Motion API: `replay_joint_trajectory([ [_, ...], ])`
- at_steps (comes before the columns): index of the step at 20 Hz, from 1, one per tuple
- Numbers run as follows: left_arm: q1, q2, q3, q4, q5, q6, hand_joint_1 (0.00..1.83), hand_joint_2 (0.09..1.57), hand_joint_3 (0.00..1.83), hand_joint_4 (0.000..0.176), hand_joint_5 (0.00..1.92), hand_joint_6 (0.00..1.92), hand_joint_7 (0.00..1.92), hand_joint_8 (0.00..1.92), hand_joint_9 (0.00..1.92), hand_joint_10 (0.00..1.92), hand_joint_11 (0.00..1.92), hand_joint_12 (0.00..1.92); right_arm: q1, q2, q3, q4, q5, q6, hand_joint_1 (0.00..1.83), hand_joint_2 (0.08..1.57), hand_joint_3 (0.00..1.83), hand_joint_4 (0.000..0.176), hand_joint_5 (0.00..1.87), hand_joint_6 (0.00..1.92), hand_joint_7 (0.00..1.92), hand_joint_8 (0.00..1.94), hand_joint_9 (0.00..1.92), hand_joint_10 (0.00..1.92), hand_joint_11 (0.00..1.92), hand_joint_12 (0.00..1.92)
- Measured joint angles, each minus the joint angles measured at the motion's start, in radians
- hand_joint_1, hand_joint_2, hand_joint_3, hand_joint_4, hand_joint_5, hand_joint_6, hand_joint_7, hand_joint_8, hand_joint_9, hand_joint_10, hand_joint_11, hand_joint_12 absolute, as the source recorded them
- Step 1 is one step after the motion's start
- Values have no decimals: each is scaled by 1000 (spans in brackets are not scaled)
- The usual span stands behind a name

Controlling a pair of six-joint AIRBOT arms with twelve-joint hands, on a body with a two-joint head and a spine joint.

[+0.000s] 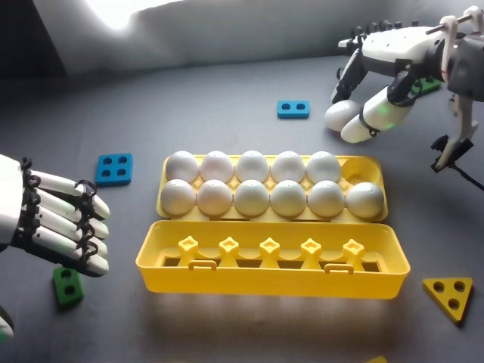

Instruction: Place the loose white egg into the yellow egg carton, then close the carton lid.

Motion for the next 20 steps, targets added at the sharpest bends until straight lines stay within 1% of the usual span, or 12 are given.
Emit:
replay_joint_trajectory([
  [3,0,0,0,0,0,0,0,1142,0,0,348,2,375,3,302,5,0,512,-5,-4,0,0,8,0,900,855,2,147,858,3,18,2,0,0,0,0],
  [4,0,0,0,0,0,0,0,1139,0,0,356,5,387,7,314,8,0,521,-11,-4,0,2,15,1,926,846,0,131,871,7,25,6,0,0,0,0],
  [5,0,0,0,0,0,0,0,1135,0,0,357,2,398,6,331,9,0,550,-14,-5,0,4,18,1,886,852,1,159,848,2,4,0,0,0,0,0],
  [7,0,0,0,0,0,0,0,1133,0,0,354,0,388,0,313,0,0,522,-23,-5,0,3,29,1,926,839,0,137,870,11,19,6,0,0,0,0],
  [8,0,0,0,0,0,0,0,1133,0,0,354,0,388,0,313,0,0,522,-26,-5,0,6,32,2,926,839,0,137,870,11,19,6,0,0,0,0],
  [9,0,0,0,0,0,0,0,1141,1,0,338,0,363,1,287,0,0,466,-26,-5,0,6,32,1,913,842,0,152,874,11,20,5,0,0,0,0],
  [10,0,0,0,0,0,0,0,1141,1,0,337,1,375,5,305,6,0,476,-30,-5,2,6,36,1,954,821,0,135,893,17,46,13,0,0,0,0],
  [14,0,0,0,0,0,0,0,1136,0,0,344,2,376,2,298,1,0,459,-33,-3,2,7,39,1,939,834,0,125,876,7,3,1,0,0,0,0],
  [15,0,0,0,0,0,0,0,1138,0,0,343,1,371,0,286,0,0,439,-36,-3,2,7,40,2,902,841,1,144,860,1,0,0,0,0,0,0],
  [17,0,0,0,0,0,0,0,1136,0,0,341,2,367,1,282,1,0,434,-36,-3,2,6,36,1,898,850,4,142,839,0,0,0,0,0,0,0],
  [19,0,0,0,0,0,0,0,1138,0,0,334,2,357,2,272,3,0,407,-37,-3,2,6,28,1,953,858,6,122,844,3,0,0,0,0,0,0],
  [20,0,0,0,0,0,0,0,1139,0,0,341,3,358,2,271,2,0,388,-37,-3,2,6,25,1,924,860,6,129,847,4,0,0,0,0,0,0],
])
